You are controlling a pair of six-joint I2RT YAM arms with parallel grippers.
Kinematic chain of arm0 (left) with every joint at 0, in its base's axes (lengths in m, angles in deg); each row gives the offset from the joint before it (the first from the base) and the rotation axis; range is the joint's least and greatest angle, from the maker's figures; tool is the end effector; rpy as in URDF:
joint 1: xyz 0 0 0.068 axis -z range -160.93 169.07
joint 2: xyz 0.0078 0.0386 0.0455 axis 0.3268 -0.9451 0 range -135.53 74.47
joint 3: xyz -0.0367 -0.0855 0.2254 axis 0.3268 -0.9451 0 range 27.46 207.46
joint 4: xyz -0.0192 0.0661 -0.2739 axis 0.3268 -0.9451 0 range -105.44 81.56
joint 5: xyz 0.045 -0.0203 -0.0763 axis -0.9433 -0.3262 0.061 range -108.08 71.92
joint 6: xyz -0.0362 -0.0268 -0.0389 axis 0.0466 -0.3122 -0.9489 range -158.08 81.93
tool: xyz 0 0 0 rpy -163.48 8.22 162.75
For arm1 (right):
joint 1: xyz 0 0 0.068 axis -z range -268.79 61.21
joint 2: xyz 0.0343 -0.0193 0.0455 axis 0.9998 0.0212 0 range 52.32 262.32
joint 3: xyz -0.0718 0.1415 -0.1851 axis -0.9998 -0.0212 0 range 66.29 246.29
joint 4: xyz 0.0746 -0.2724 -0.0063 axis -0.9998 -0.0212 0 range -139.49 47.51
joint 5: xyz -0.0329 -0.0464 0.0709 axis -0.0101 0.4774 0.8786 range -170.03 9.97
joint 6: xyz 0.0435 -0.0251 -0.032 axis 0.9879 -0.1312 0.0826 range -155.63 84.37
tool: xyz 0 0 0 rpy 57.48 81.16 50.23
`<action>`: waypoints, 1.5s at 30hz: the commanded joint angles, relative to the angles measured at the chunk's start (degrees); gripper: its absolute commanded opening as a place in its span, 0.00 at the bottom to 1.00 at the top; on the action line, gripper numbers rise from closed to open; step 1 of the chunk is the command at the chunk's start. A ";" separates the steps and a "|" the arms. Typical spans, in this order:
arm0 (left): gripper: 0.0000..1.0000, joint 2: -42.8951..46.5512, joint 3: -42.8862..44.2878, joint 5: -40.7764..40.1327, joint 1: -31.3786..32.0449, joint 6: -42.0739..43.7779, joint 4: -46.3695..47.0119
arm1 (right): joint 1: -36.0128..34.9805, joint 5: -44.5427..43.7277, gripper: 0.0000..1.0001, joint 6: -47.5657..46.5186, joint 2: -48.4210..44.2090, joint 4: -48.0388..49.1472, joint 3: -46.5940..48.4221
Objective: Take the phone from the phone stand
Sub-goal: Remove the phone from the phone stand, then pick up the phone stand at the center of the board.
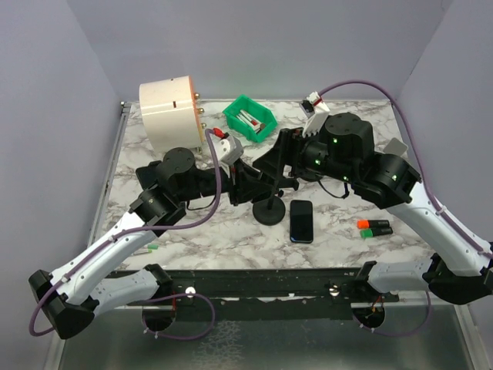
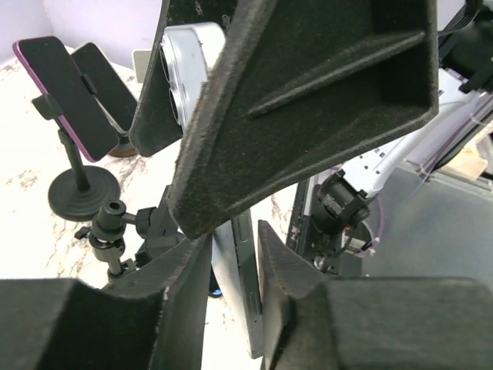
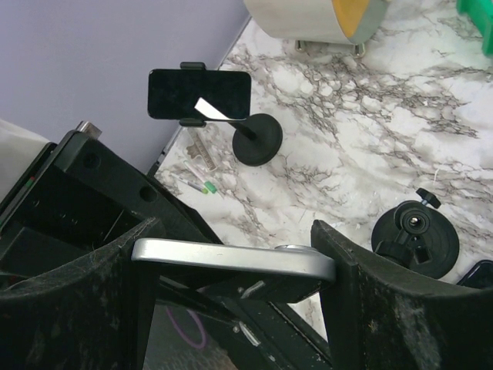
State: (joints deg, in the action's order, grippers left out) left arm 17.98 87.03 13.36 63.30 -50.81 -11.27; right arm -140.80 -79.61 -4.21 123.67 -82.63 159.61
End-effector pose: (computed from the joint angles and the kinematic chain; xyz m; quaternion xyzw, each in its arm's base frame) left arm 0.1745 -0.2016 0.3833 0.3691 0.6016 -0.4933 0.5084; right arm 0.1736 0.2228 0.4541 -0.1469 0.7964 0.3926 0.4359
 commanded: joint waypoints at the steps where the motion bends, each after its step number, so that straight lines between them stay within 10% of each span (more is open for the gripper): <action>1: 0.22 -0.54 1.86 -4.09 1.49 1.74 -0.74 | 0.24 0.98 0.00 1.60 -0.40 2.82 1.41; 7: 0.00 0.76 1.28 -9.38 2.53 3.09 -0.71 | 0.25 1.90 0.11 1.98 -1.69 3.29 -0.12; 19: 0.00 5.50 -1.31 -14.10 2.89 3.07 2.11 | 0.26 8.23 0.99 3.56 -6.14 9.18 -5.03; 45: 0.00 27.57 -29.55 -16.41 2.89 -23.14 -6.58 | 0.24 -12.39 1.00 -6.73 -49.54 11.56 -39.37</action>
State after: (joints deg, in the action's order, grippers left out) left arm 46.27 59.34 -2.75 66.30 -66.61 -21.54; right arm -140.21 -84.35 -9.15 78.08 -70.79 124.88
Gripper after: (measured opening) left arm 0.047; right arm 0.997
